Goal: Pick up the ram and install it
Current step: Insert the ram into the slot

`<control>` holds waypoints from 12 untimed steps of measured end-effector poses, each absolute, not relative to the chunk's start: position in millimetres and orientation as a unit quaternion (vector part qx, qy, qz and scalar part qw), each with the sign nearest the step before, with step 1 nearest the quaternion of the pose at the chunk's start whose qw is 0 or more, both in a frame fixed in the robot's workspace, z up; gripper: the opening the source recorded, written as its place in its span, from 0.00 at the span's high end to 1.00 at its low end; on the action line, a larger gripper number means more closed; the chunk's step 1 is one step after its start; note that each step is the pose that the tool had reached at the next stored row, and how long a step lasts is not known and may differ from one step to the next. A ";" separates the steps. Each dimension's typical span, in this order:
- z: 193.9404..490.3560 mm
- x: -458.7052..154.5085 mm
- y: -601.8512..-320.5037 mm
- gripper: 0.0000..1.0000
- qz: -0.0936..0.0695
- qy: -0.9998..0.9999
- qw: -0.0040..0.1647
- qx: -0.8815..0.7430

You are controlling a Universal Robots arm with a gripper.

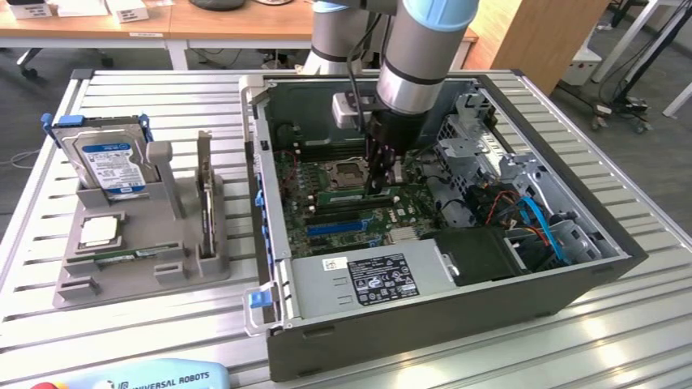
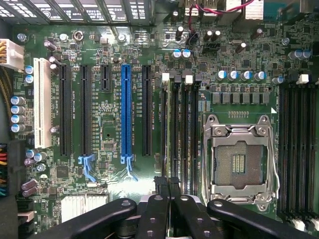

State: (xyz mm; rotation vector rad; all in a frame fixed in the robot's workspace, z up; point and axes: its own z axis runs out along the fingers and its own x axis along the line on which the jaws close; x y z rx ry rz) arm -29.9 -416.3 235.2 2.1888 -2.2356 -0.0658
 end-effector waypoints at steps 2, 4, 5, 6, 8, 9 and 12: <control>234.6 -29.9 -416.4 0.89 -0.021 -0.714 0.006 0.699; 234.1 -29.9 -416.4 0.89 -0.021 -0.714 0.006 0.699; 234.0 -29.9 -416.4 0.89 -0.021 -0.714 0.006 0.699; 234.0 -29.9 -416.4 0.89 -0.021 -0.714 0.006 0.699; 233.9 -29.9 -416.4 0.89 -0.021 -0.714 0.006 0.700; 233.9 -29.9 -416.4 0.89 -0.021 -0.714 0.006 0.700; 233.9 -29.9 -416.4 0.89 -0.021 -0.713 0.006 0.701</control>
